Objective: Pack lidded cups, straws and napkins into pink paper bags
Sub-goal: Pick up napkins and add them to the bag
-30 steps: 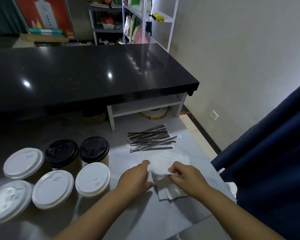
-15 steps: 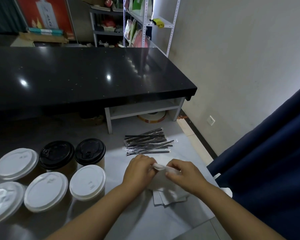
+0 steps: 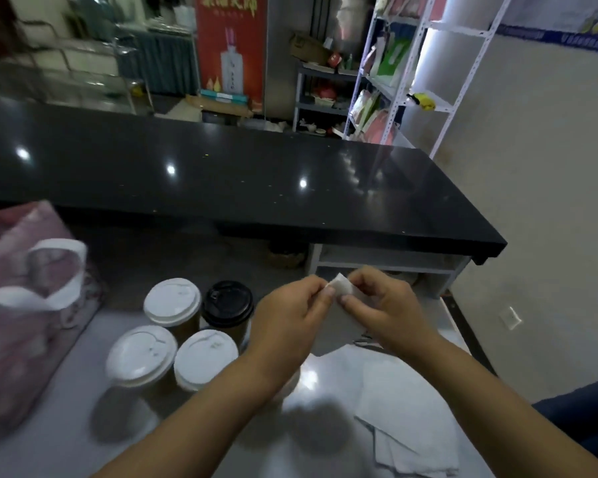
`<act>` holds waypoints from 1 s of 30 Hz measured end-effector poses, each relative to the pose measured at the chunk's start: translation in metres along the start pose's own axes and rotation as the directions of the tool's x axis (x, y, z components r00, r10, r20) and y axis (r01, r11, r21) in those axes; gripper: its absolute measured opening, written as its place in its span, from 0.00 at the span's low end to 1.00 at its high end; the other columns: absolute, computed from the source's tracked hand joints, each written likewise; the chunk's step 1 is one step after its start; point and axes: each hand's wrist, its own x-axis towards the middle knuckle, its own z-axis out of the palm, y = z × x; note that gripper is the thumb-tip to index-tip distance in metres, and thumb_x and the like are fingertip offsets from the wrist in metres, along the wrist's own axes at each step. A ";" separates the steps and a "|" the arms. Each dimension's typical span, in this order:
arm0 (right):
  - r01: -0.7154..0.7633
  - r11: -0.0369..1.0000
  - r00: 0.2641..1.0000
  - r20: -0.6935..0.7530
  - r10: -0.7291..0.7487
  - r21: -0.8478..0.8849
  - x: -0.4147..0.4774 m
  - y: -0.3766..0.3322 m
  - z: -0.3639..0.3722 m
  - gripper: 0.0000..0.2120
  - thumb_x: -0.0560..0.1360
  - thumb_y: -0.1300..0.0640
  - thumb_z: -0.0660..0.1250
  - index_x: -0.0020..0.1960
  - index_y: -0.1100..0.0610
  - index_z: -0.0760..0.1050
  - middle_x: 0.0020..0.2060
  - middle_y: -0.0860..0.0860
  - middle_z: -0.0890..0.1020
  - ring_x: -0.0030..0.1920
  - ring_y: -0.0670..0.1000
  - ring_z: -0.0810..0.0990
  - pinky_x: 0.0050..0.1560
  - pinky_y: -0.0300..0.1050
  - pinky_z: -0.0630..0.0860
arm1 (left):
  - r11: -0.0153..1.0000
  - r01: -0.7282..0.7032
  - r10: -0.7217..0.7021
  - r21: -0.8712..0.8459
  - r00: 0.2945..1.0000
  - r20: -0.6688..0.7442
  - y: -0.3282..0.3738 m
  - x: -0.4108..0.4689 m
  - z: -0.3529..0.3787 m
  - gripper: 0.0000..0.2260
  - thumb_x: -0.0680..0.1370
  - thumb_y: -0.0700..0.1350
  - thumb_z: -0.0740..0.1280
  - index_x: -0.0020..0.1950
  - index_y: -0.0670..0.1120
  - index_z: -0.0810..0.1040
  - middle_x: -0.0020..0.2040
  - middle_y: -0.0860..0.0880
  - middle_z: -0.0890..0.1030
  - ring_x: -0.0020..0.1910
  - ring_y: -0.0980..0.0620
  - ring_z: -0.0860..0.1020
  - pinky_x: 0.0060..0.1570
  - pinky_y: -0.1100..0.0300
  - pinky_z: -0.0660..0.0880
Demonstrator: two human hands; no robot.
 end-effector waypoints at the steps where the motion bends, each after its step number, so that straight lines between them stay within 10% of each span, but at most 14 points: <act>1: 0.041 0.999 0.999 0.013 -0.041 0.014 0.010 -0.012 0.009 0.05 0.73 0.51 0.68 0.45 0.46 0.71 0.39 0.41 0.77 0.40 0.42 0.77 0.35 0.34 0.75 | 0.998 -0.013 0.014 0.058 1.000 -0.020 -0.004 -0.001 -0.017 0.09 0.79 0.53 0.60 0.44 0.52 0.77 0.38 0.54 0.79 0.37 0.56 0.75 0.34 0.58 0.73; 5: 0.133 0.989 0.984 0.108 -0.140 0.069 0.048 -0.062 0.049 0.04 0.73 0.51 0.68 0.45 0.50 0.75 0.39 0.44 0.79 0.41 0.44 0.79 0.39 0.42 0.80 | 0.959 0.024 0.035 0.283 0.979 -0.200 -0.029 -0.010 -0.099 0.04 0.76 0.50 0.65 0.45 0.53 0.79 0.40 0.56 0.80 0.38 0.58 0.75 0.37 0.69 0.69; 10: 0.224 0.958 0.957 0.144 -0.250 0.178 0.088 -0.120 0.098 0.08 0.71 0.56 0.71 0.40 0.45 0.75 0.36 0.41 0.79 0.38 0.43 0.78 0.36 0.41 0.75 | 0.762 0.327 0.025 0.559 0.848 -0.530 -0.071 -0.033 -0.212 0.14 0.71 0.45 0.72 0.55 0.45 0.78 0.50 0.45 0.80 0.49 0.46 0.77 0.48 0.54 0.71; 16: 0.360 0.890 0.921 0.043 -0.387 0.280 0.136 -0.205 0.146 0.06 0.72 0.60 0.71 0.39 0.52 0.76 0.34 0.46 0.79 0.34 0.43 0.76 0.34 0.41 0.75 | 0.411 0.525 -0.279 0.746 0.851 -0.446 -0.105 -0.074 -0.297 0.25 0.66 0.56 0.71 0.60 0.47 0.73 0.56 0.46 0.77 0.56 0.43 0.72 0.57 0.50 0.63; 23: 0.482 0.799 0.863 -0.039 -0.503 0.359 0.168 -0.299 0.185 0.02 0.74 0.57 0.66 0.46 0.55 0.75 0.43 0.45 0.79 0.45 0.43 0.79 0.39 0.33 0.77 | 0.502 0.332 -0.131 0.799 0.942 -0.310 -0.126 -0.106 -0.345 0.09 0.56 0.39 0.73 0.34 0.47 0.80 0.30 0.49 0.80 0.37 0.44 0.78 0.50 0.49 0.71; 27: 0.571 0.784 0.811 -0.017 -0.585 0.244 0.177 -0.333 0.217 0.07 0.74 0.54 0.66 0.46 0.57 0.76 0.44 0.50 0.80 0.46 0.47 0.80 0.42 0.42 0.80 | 0.531 0.298 0.002 0.793 0.935 -0.353 -0.143 -0.122 -0.377 0.08 0.63 0.43 0.60 0.32 0.48 0.80 0.29 0.51 0.79 0.37 0.46 0.78 0.54 0.51 0.64; 30: 0.658 0.751 0.747 0.077 -0.660 0.056 0.182 -0.352 0.248 0.09 0.73 0.52 0.65 0.46 0.58 0.77 0.43 0.52 0.81 0.44 0.50 0.80 0.41 0.49 0.80 | 0.526 0.320 0.018 0.788 0.922 -0.386 -0.156 -0.134 -0.403 0.05 0.60 0.39 0.70 0.31 0.48 0.79 0.28 0.51 0.78 0.37 0.46 0.78 0.56 0.48 0.69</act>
